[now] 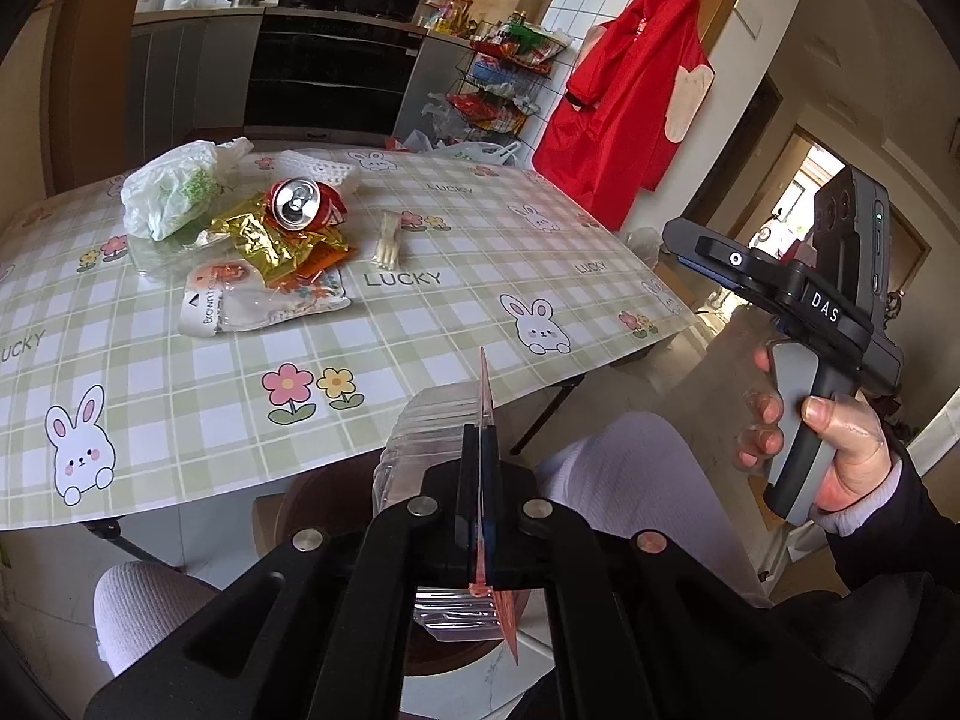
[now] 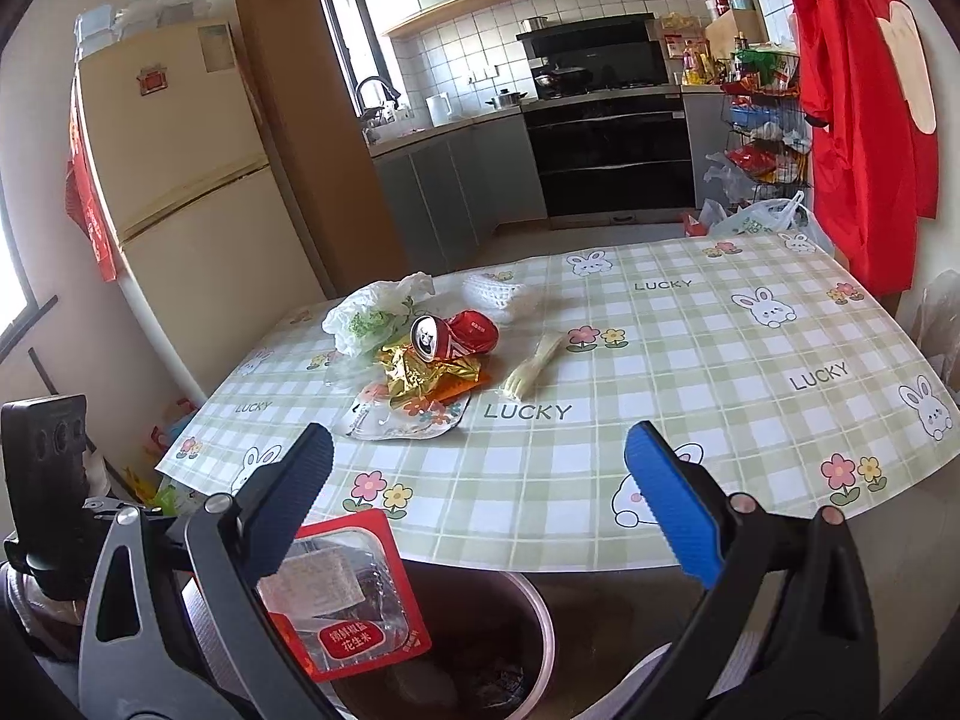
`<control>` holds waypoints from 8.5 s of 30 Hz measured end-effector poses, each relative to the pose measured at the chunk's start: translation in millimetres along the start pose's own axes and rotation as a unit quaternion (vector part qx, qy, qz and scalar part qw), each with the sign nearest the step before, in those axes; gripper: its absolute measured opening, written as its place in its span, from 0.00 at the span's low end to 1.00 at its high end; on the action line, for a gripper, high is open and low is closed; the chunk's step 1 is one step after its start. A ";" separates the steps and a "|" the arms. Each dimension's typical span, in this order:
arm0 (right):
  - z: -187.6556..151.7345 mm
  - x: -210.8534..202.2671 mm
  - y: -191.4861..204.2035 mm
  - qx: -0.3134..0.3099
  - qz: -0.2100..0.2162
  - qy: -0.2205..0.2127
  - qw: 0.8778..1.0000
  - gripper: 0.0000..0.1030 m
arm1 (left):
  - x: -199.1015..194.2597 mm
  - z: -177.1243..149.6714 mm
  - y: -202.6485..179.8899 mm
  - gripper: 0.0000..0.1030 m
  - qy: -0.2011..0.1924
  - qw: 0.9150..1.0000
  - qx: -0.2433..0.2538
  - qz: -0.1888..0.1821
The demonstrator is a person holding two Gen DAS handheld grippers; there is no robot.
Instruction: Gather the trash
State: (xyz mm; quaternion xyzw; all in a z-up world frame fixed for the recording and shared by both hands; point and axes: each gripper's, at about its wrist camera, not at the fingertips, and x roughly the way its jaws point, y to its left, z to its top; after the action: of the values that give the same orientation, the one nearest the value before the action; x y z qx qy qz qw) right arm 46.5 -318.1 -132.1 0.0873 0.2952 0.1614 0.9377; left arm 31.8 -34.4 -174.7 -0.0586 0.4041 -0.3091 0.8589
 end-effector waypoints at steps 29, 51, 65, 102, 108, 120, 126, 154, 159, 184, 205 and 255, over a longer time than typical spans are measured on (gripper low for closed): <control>-25.5 41.5 -14.4 0.020 -0.006 0.057 0.998 0.94 | -19.6 -8.2 108.3 0.45 -0.034 0.984 -0.139 0.108; -14.7 128.6 -33.1 0.020 0.004 0.097 0.995 0.94 | 88.2 160.4 216.3 0.69 -0.058 0.971 -0.104 0.208; 23.9 201.5 -21.7 -0.058 0.017 0.109 0.992 0.94 | 137.0 180.3 263.3 0.12 -0.050 0.965 -0.105 0.236; 52.3 363.7 70.5 -0.199 0.039 0.155 0.967 0.49 | -21.8 52.7 206.4 0.07 -0.183 0.950 -0.199 0.154; 57.6 338.9 69.7 -0.186 0.042 0.126 0.974 0.47 | -21.7 50.5 203.1 0.07 -0.181 0.953 -0.195 0.143; 72.7 259.8 58.5 -0.134 0.056 0.069 0.987 0.47 | -27.5 53.3 164.6 0.07 -0.161 0.970 -0.153 0.098; 76.6 196.1 54.1 -0.096 0.070 0.032 0.992 0.47 | -26.6 47.5 130.7 0.07 -0.134 0.982 -0.118 0.062; 26.7 1.9 36.9 -0.041 0.078 -0.037 0.995 0.47 | -2.4 -9.7 1.8 0.08 0.067 0.997 0.009 -0.023; 23.3 11.2 30.4 -0.029 0.084 -0.033 0.995 0.47 | 15.2 -13.4 7.3 0.09 0.098 0.995 -0.002 -0.027; 16.0 36.2 28.8 -0.025 0.092 -0.005 0.995 0.47 | 41.1 -33.8 17.1 0.15 0.173 0.984 0.000 -0.042; 9.9 37.7 35.5 -0.037 0.108 0.014 0.993 0.47 | 18.8 1.8 42.8 0.85 0.059 0.997 -0.045 0.023; -34.0 79.5 44.9 -0.065 -0.049 0.098 0.992 0.94 | -75.0 12.8 105.0 0.94 -0.151 0.949 -0.154 0.229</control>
State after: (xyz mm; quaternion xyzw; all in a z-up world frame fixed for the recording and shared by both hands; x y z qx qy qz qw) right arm 77.0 -245.7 -189.8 -0.0047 0.3787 0.1418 0.9146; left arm 55.7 91.3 -153.6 -0.1420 0.3150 -0.0258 0.9381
